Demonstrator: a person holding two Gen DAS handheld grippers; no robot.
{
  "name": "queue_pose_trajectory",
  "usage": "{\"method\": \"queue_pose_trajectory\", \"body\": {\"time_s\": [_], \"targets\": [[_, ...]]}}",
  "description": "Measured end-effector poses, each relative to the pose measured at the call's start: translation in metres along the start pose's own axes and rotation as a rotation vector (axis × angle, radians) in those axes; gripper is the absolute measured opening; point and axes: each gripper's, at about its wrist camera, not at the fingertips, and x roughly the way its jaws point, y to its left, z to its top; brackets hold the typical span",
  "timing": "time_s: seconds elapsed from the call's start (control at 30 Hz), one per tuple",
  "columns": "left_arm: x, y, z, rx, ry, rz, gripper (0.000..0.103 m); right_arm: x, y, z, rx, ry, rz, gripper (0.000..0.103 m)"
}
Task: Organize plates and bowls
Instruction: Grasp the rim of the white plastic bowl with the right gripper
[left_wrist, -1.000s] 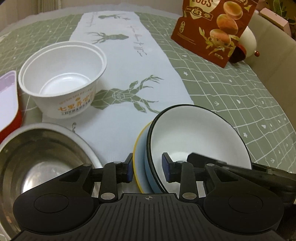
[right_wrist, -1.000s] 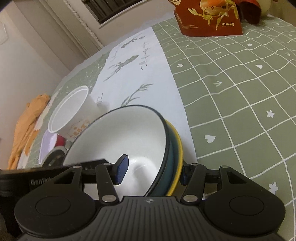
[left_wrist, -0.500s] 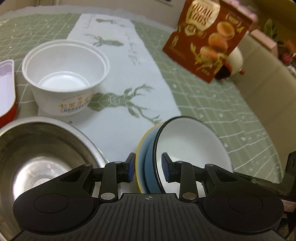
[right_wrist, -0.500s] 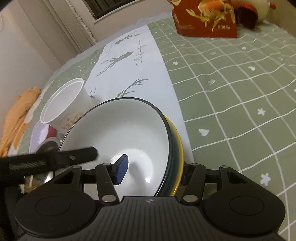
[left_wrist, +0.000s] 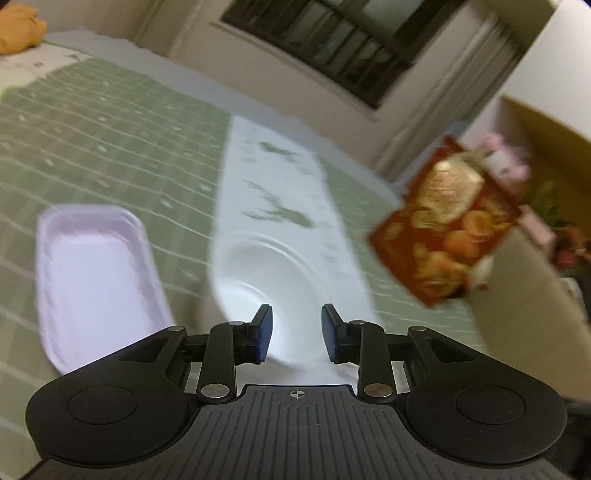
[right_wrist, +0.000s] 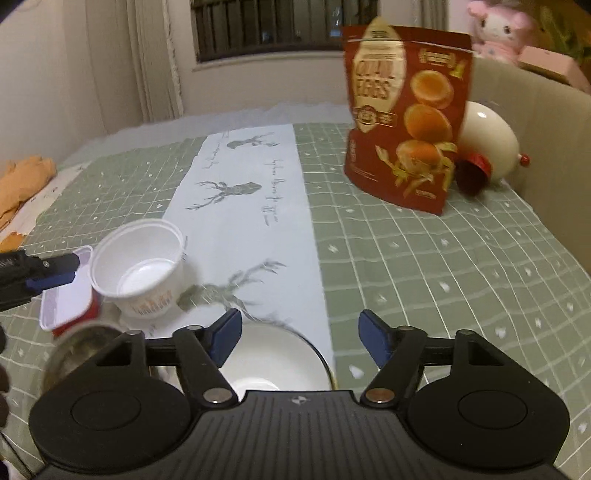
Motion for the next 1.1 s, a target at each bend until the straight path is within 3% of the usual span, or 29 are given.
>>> {"method": "queue_pose_trajectory", "body": {"time_s": [0.07,0.17,0.27,0.37,0.5,0.6,0.73,0.8,0.83,0.93,1.1], "targets": [[0.006,0.006,0.02,0.041,0.001,0.052,0.032,0.007,0.009,0.023,-0.003,0.055,0.025,0.071],[0.01,0.021,0.024,0.079,-0.013,0.104,0.032,0.02,0.024,0.048,-0.006,0.06,0.011,0.076],[0.029,0.035,0.024,0.062,0.052,0.063,0.032,0.031,0.046,0.055,-0.02,0.031,0.024,0.085],[0.057,0.045,0.024,0.037,0.129,0.018,0.032,0.052,0.071,0.057,-0.027,0.036,0.064,0.085],[0.083,0.058,0.014,-0.007,0.217,0.018,0.032,0.098,0.093,0.061,0.01,0.16,0.15,0.085],[0.099,0.066,0.011,-0.03,0.253,0.036,0.032,0.135,0.105,0.058,0.071,0.207,0.122,0.083],[0.115,0.073,0.011,-0.053,0.268,0.062,0.032,0.186,0.115,0.051,0.182,0.294,0.158,0.069],[0.118,0.075,0.011,-0.065,0.275,0.042,0.031,0.204,0.122,0.044,0.2,0.343,0.165,0.054],[0.116,0.075,0.01,-0.068,0.274,0.039,0.032,0.21,0.124,0.041,0.201,0.368,0.177,0.041],[0.09,0.062,0.012,-0.045,0.223,0.033,0.032,0.195,0.123,0.037,0.214,0.373,0.201,0.036],[0.022,0.003,0.023,0.02,0.111,-0.083,0.031,0.092,0.096,0.047,0.162,0.181,0.259,0.036]]}}
